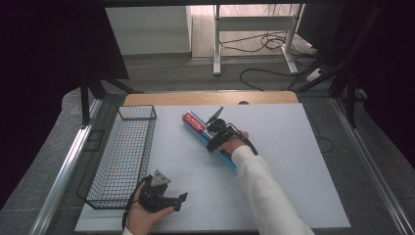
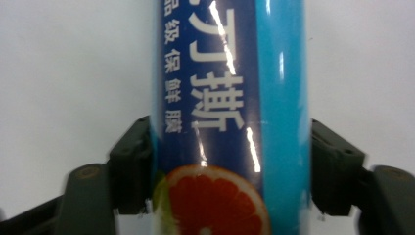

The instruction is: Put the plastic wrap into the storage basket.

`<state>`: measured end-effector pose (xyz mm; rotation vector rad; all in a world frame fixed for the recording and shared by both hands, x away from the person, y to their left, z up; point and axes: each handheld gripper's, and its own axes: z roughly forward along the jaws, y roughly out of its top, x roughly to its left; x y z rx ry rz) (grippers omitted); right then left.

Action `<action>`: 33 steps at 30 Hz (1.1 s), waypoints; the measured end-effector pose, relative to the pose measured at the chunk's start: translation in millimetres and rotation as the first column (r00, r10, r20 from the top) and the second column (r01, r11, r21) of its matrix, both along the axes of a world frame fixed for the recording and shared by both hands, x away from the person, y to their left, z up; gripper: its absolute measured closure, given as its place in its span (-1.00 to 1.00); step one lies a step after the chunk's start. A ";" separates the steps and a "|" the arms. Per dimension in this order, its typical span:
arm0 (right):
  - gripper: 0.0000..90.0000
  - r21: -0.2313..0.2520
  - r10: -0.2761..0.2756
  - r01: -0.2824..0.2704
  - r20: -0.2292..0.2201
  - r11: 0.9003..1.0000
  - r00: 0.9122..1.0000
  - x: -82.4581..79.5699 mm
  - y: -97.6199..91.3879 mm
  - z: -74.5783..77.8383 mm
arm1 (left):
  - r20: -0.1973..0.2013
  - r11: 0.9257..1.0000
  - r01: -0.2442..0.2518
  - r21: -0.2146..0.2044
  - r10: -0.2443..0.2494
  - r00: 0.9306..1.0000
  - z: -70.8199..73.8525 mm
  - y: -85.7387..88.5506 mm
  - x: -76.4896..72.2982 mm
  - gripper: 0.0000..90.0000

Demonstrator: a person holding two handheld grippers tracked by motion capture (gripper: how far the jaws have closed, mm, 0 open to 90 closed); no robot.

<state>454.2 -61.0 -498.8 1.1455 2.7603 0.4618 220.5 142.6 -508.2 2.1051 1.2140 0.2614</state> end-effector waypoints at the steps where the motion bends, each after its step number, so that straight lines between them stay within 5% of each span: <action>1: -0.30 0.000 0.000 0.000 0.000 1.000 1.000 0.0 0.0 0.0 | 0.000 1.000 0.000 0.000 0.000 1.000 0.0 0.0 0.0 -0.64; 12: -0.28 0.100 -0.044 0.049 -0.057 0.994 0.997 2.3 -7.9 0.4 | 0.009 1.000 -0.002 -0.001 0.002 1.000 0.7 -2.5 -1.2 -0.64; 33: -0.28 0.221 -0.075 0.083 -0.042 0.972 0.996 -16.8 -33.8 35.8 | 0.003 1.000 0.006 -0.003 -0.006 1.000 -1.1 -7.4 -1.6 -0.64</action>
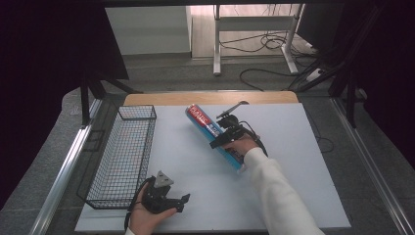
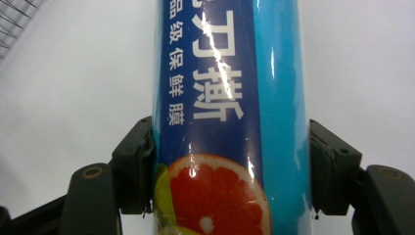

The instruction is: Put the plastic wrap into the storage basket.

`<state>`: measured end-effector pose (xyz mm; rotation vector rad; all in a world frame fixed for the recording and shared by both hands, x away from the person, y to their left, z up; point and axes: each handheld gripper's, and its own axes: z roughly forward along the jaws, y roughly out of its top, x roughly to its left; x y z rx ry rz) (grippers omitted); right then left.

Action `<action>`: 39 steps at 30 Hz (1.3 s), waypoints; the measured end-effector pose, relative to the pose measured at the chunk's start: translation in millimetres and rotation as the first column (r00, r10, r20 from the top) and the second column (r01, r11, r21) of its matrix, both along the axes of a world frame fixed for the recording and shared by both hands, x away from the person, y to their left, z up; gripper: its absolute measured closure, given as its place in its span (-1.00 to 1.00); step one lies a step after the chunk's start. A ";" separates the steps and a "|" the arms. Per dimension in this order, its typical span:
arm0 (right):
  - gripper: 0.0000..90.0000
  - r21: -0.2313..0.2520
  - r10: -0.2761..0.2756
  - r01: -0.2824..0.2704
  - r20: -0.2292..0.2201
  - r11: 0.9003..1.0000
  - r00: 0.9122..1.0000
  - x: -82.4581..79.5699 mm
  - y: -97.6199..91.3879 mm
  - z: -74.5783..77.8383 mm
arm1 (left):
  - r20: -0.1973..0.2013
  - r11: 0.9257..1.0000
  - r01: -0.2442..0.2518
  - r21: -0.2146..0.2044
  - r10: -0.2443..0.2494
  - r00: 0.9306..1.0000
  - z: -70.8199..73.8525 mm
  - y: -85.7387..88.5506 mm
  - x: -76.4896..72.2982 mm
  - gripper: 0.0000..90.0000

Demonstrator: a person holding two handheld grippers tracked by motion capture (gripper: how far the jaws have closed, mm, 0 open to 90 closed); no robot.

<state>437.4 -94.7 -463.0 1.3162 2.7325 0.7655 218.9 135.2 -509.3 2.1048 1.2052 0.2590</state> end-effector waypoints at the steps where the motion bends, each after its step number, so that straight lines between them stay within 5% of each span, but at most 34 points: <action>1: -0.28 0.007 -0.001 0.001 0.004 1.000 1.000 -4.6 -4.8 3.6 | -0.003 1.000 0.001 -0.006 -0.001 1.000 -0.5 -0.7 0.0 -0.64; 16: -0.28 0.083 0.021 -0.020 -0.012 0.996 1.000 -43.1 -27.9 22.2 | -0.008 0.999 -0.014 -0.033 0.014 1.000 -1.3 -2.5 0.2 -0.64; 34: -0.28 0.180 0.006 -0.003 -0.016 0.984 1.000 -87.8 -67.4 17.4 | -0.010 0.999 -0.022 -0.045 0.021 1.000 -2.3 -1.9 1.8 -0.64; 39: -0.28 0.179 -0.013 0.015 -0.009 0.984 1.000 -97.3 -72.2 13.7 | -0.022 0.997 -0.018 -0.080 0.016 1.000 -2.4 -1.2 2.9 -0.64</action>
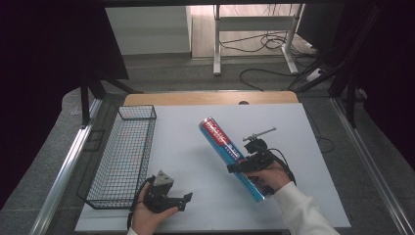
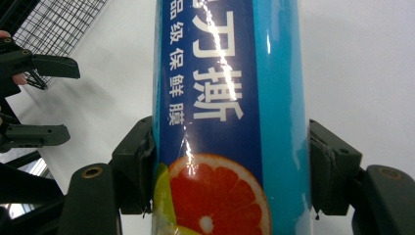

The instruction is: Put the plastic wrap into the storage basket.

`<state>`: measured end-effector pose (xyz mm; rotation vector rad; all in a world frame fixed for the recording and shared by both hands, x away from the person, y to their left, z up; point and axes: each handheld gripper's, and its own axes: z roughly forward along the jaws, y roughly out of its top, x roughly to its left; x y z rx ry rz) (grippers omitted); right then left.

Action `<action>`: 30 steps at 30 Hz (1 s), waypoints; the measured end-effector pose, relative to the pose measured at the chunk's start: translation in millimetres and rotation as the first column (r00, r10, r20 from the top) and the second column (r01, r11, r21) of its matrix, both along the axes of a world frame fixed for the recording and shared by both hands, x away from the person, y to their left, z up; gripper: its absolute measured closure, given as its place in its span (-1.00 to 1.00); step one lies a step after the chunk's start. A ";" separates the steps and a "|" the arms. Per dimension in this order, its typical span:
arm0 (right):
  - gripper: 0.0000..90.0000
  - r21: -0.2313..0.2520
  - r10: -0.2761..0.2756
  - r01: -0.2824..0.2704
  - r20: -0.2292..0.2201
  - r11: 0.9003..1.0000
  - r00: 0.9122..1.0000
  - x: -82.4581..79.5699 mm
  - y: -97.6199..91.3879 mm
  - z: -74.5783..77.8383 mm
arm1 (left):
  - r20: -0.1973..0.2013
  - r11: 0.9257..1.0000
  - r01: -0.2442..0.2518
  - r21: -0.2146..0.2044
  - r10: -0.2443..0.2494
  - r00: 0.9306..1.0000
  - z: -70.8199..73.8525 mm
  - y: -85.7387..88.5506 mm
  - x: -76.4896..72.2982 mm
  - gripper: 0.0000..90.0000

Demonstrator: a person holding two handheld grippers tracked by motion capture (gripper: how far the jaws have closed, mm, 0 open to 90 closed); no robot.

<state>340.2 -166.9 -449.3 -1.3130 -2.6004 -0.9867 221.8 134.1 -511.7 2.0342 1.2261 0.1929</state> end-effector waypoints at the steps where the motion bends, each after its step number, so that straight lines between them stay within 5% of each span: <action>1: -0.28 0.000 0.000 0.000 0.000 1.000 1.000 0.0 0.0 0.0 | -0.003 1.000 0.000 -0.012 0.000 1.000 -0.1 0.8 0.6 -0.64; 7: -0.28 -0.006 0.026 -0.026 0.013 1.000 1.000 -11.0 5.3 -1.3 | -0.015 0.995 -0.005 -0.096 0.004 1.000 3.3 -0.3 4.0 -0.65; 11: -0.28 0.001 0.022 -0.022 0.027 1.000 0.999 -19.2 5.9 -1.6 | -0.020 0.980 -0.028 -0.197 0.024 1.000 10.8 -3.3 9.9 -0.67; 12: -0.28 0.002 0.024 -0.024 0.028 1.000 0.999 -20.5 5.9 -1.8 | -0.024 0.969 -0.038 -0.245 0.033 0.999 13.8 -4.4 13.7 -0.67; 13: -0.28 0.002 0.024 -0.024 0.028 1.000 0.999 -20.5 5.9 -1.8 | -0.024 0.969 -0.038 -0.245 0.033 0.999 13.8 -4.4 13.7 -0.67; 17: -0.28 0.006 0.025 -0.026 0.034 1.000 0.999 -24.9 7.2 -1.8 | -0.057 0.933 -0.045 -0.358 0.027 0.998 18.2 -9.5 27.4 -0.67; 18: -0.28 0.003 0.020 -0.020 0.044 1.000 0.999 -26.2 8.9 -1.0 | -0.072 0.914 -0.050 -0.404 0.022 0.997 19.6 -12.5 34.5 -0.68; 21: -0.28 -0.002 0.017 -0.017 0.051 1.000 0.999 -26.6 11.5 -0.1 | -0.085 0.903 -0.066 -0.425 0.033 0.996 20.5 -14.6 40.8 -0.70; 25: -0.28 -0.006 0.017 -0.016 0.060 1.000 0.998 -25.9 17.8 0.3 | -0.163 0.852 -0.120 -0.509 0.041 0.986 19.2 -16.2 55.7 -0.74; 27: -0.28 -0.009 0.014 -0.013 0.066 1.000 0.998 -25.6 21.4 -0.6 | -0.192 0.840 -0.137 -0.525 0.040 0.981 17.9 -17.0 61.4 -0.74; 28: -0.28 -0.025 0.011 -0.009 0.089 1.000 0.996 -26.6 26.1 -1.7 | -0.224 0.816 -0.158 -0.556 0.035 0.974 16.1 -17.6 67.3 -0.74; 29: -0.28 -0.026 0.012 -0.009 0.090 1.000 0.996 -26.7 27.5 -2.1 | -0.232 0.805 -0.165 -0.570 0.035 0.972 15.5 -17.9 69.7 -0.75; 30: -0.28 -0.026 0.012 -0.009 0.090 1.000 0.996 -26.7 27.5 -2.1 | -0.232 0.805 -0.165 -0.570 0.035 0.972 15.5 -17.9 69.7 -0.75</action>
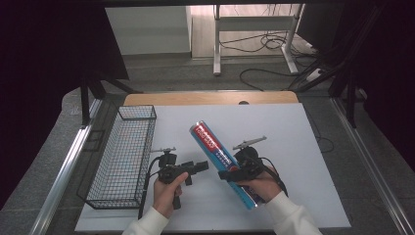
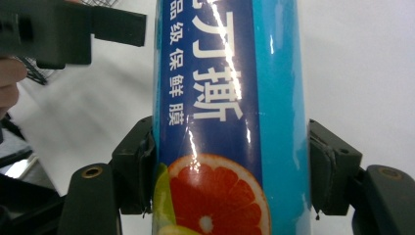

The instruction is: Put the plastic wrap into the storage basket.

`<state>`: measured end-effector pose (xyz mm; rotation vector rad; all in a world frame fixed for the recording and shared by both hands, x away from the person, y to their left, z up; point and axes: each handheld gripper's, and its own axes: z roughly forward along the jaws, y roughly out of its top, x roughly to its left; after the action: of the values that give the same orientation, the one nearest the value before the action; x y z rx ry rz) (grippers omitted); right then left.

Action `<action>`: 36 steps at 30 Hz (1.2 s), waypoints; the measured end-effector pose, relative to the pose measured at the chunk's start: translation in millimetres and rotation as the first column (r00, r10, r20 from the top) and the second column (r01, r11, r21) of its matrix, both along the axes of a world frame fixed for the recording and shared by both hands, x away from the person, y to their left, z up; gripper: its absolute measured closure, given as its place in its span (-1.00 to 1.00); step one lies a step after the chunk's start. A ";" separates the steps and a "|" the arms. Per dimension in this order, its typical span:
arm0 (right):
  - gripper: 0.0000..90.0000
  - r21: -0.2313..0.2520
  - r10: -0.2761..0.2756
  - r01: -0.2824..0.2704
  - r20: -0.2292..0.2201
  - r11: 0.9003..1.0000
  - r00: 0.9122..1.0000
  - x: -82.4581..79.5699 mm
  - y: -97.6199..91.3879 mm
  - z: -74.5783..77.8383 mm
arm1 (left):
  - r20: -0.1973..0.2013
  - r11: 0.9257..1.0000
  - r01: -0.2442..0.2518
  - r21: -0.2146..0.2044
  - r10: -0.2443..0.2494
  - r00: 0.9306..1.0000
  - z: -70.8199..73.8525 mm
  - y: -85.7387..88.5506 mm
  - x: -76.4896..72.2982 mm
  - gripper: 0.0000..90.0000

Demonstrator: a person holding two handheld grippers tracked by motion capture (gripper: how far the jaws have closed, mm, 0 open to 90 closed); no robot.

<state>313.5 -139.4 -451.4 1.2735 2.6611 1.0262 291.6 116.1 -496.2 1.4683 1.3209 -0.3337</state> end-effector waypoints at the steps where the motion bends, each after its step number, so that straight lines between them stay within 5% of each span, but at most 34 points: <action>1: -0.28 0.005 0.001 -0.001 -0.003 1.000 1.000 0.1 1.8 -0.6 | -0.010 1.000 -0.003 -0.018 0.002 1.000 -0.5 -0.7 3.0 -0.75; 6: -0.28 0.006 0.003 -0.003 0.018 1.000 1.000 -1.0 15.5 -1.9 | -0.048 0.993 -0.015 -0.115 0.009 0.999 -0.7 -7.1 13.6 -0.78; 12: -0.28 0.014 0.011 -0.012 0.030 1.000 0.999 -4.5 26.4 -1.7 | -0.078 0.988 -0.021 -0.153 0.010 0.997 -1.6 -13.1 21.8 -0.80; 21: -0.28 -0.004 0.026 -0.026 0.055 1.000 0.998 -7.4 41.2 -1.1 | -0.110 0.988 -0.017 -0.151 0.000 0.994 -3.1 -18.7 26.6 -0.45; 28: -0.29 -0.009 0.018 -0.018 0.065 1.000 0.998 -6.5 46.4 -2.3 | -0.141 0.979 -0.029 -0.204 -0.001 0.990 -3.8 -10.9 30.7 -0.36; 36: -0.34 0.038 0.027 -0.030 0.072 0.999 0.997 -6.4 47.1 1.7 | -0.094 0.985 0.005 -0.174 -0.021 0.995 10.1 -6.3 34.1 -0.32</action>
<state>307.1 -92.3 -449.6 1.1850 2.6262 1.1102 325.7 109.8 -486.1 1.3284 1.3235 -0.5204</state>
